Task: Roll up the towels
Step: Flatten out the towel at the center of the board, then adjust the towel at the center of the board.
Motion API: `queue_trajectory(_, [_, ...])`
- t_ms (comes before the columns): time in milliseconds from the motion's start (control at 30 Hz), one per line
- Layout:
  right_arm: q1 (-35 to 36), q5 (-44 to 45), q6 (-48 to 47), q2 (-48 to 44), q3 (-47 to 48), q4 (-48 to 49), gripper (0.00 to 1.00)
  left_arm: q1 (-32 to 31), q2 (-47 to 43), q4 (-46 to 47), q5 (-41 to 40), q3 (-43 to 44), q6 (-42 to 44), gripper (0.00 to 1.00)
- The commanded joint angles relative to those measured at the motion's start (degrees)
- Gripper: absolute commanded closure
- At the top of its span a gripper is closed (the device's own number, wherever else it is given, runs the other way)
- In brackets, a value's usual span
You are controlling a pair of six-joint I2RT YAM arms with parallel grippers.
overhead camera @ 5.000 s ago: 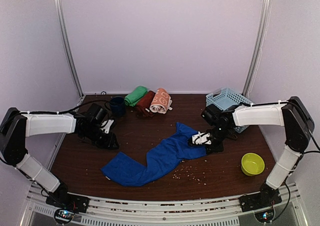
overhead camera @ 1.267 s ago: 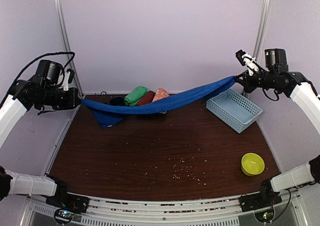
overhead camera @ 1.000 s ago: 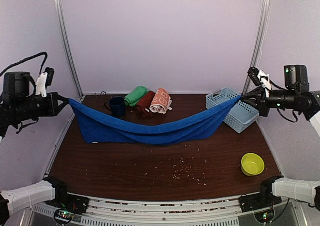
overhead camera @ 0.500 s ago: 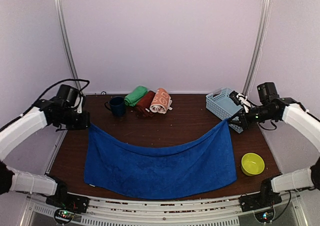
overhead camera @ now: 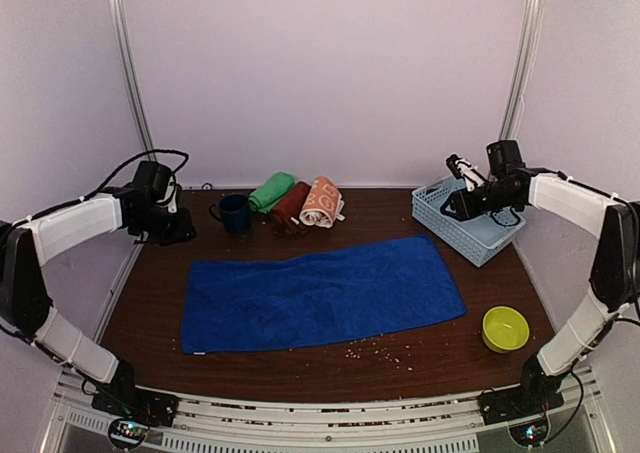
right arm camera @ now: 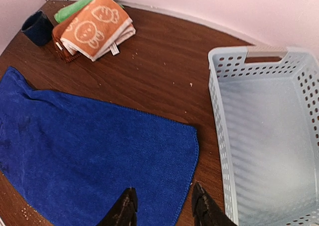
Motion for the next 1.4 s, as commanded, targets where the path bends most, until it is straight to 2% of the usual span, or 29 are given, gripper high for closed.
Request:
queue_trajectory(0, [0.4, -0.1, -7.2, -6.3, -5.5, -5.8, 0.62, -0.2, -6.3, -0.9, 8.1, -7.7, -0.9, 0.64])
queue_trajectory(133, [0.8, 1.8, -17.6, -8.8, -10.5, -13.0, 0.67, -2.5, -9.5, -1.8, 13.7, -15.9, -2.4, 0.82])
queue_trajectory(200, [1.4, 3.3, -21.5, -8.8, -12.6, -15.3, 0.72, -3.8, -9.9, -2.9, 14.8, -17.7, -2.5, 0.93])
queue_trajectory(267, [2.6, 5.4, -23.4, -8.8, -14.3, -16.2, 0.77, -5.2, -9.4, -4.3, 14.4, -18.2, -2.2, 1.00])
queue_trajectory(400, [6.7, 11.3, -24.1, -9.3, -16.9, -15.5, 0.82, -7.8, -6.7, -8.9, 12.9, -17.1, -0.4, 1.00])
queue_trajectory(500, [9.3, 14.8, -24.3, -9.1, -18.4, -15.2, 0.84, -8.1, -7.0, -9.0, 12.5, -18.6, -0.2, 1.00])
queue_trajectory(700, [10.8, 18.2, -21.8, -6.0, -20.5, -11.6, 0.88, -9.0, -3.3, -6.2, 16.0, -21.0, 0.1, 1.00])
queue_trajectory(867, [12.2, 21.5, -21.7, -4.3, -22.4, -9.7, 0.89, -9.1, -0.8, -7.9, 18.4, -22.2, -0.5, 1.00])
queue_trajectory(1100, [16.4, 25.4, -21.9, -1.6, -25.1, -8.6, 0.90, -9.1, 4.6, -16.9, 11.9, -19.2, -0.5, 1.00])
queue_trajectory(1200, [19.0, 26.9, -22.0, -0.3, -25.0, -10.8, 0.91, -9.0, 6.2, -20.3, 8.3, -18.3, 0.1, 0.99])
queue_trajectory(1367, [22.0, 28.0, -21.2, -1.9, -25.6, -15.7, 0.92, -8.9, 5.4, -23.2, 7.2, -17.3, 1.6, 0.98])
